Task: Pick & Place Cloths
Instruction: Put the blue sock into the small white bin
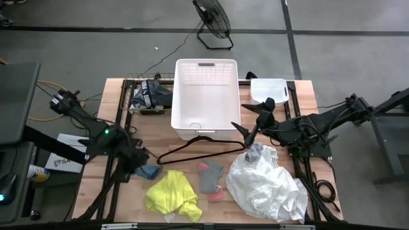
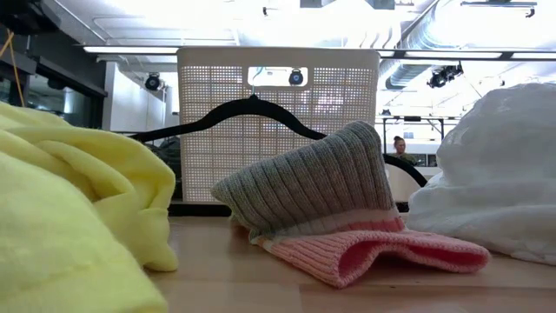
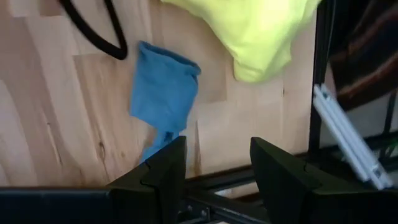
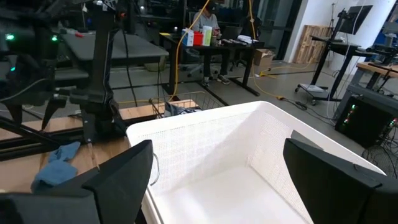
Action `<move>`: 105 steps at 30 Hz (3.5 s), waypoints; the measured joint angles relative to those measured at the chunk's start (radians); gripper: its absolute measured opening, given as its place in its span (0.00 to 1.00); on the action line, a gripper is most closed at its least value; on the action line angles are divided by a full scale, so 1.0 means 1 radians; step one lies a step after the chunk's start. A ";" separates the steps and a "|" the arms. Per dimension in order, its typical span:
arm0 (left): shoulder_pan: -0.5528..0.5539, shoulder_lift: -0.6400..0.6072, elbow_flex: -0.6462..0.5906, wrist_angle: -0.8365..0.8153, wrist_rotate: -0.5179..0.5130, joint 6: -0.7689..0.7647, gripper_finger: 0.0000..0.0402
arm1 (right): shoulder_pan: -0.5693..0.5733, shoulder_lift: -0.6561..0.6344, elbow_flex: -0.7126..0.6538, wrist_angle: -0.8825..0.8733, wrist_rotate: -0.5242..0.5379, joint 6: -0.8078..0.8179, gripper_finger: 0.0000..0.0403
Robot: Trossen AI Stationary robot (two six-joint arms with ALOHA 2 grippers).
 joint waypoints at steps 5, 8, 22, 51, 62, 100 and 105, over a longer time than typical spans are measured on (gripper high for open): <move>-0.075 0.036 0.000 0.000 -0.007 0.050 0.43 | 0.000 0.000 0.000 0.000 -0.001 -0.001 0.88; -0.109 0.053 0.000 -0.001 -0.007 0.051 0.43 | 0.000 0.000 0.000 0.000 -0.001 -0.001 0.88; -0.222 0.168 0.000 -0.003 -0.202 0.052 0.43 | 0.000 0.000 0.000 0.000 -0.023 -0.003 0.88; -0.225 0.281 -0.342 0.363 -0.239 0.042 0.43 | 0.000 0.000 0.000 -0.002 -0.033 -0.001 0.88; -0.225 0.280 -0.403 0.473 -0.231 0.017 0.14 | 0.000 0.000 0.000 -0.001 -0.033 0.013 0.88; -0.149 0.206 0.402 0.524 -1.042 0.834 0.01 | -0.016 0.107 0.000 0.136 -0.267 -0.039 0.88; 0.017 0.197 0.402 0.539 -0.849 0.830 0.01 | -0.016 0.154 0.000 0.264 -0.286 -0.142 0.88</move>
